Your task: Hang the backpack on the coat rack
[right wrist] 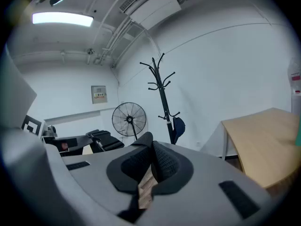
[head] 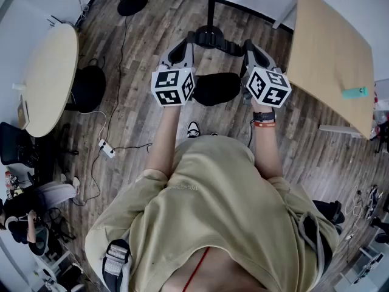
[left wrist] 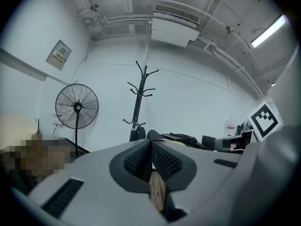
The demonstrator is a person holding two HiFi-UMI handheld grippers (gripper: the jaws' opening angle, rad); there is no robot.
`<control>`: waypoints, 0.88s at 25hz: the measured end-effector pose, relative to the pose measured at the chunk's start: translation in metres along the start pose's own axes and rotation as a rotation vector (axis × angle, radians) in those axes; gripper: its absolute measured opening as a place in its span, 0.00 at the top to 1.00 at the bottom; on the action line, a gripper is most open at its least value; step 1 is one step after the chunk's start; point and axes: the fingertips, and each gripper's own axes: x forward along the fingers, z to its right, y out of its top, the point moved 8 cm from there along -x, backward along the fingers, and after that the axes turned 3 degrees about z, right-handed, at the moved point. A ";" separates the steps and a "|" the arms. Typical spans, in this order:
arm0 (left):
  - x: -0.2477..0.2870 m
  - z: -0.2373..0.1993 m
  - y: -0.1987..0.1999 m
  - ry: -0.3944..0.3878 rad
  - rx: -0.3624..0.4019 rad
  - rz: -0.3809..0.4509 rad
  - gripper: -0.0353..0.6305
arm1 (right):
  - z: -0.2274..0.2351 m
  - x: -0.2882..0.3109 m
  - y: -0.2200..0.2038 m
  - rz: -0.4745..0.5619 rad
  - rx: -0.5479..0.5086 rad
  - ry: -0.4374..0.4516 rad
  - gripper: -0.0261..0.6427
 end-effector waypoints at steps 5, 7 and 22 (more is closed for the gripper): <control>-0.003 -0.031 0.005 -0.011 -0.009 0.000 0.91 | -0.031 0.018 -0.003 -0.004 -0.003 -0.002 0.93; 0.000 -0.041 0.005 -0.017 -0.013 0.003 0.91 | -0.038 0.025 -0.004 -0.004 -0.008 -0.006 0.93; 0.026 -0.102 0.014 -0.083 -0.026 0.028 0.91 | -0.069 0.084 -0.009 0.012 -0.014 -0.058 0.93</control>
